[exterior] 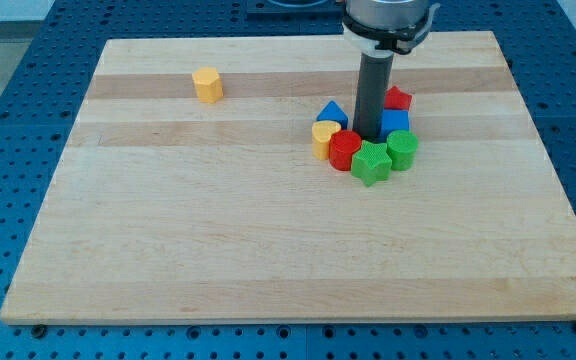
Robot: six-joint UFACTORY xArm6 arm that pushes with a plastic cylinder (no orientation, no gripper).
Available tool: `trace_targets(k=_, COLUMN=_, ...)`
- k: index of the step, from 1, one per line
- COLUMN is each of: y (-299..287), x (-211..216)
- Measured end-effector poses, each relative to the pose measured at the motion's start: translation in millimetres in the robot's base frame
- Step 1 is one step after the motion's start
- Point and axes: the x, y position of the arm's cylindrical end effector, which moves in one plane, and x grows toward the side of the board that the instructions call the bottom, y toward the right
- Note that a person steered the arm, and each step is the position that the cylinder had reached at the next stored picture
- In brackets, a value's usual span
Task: Keep arm above green star
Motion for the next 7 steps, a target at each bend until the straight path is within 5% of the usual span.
trace_targets(k=7, y=-1.7, x=12.6)
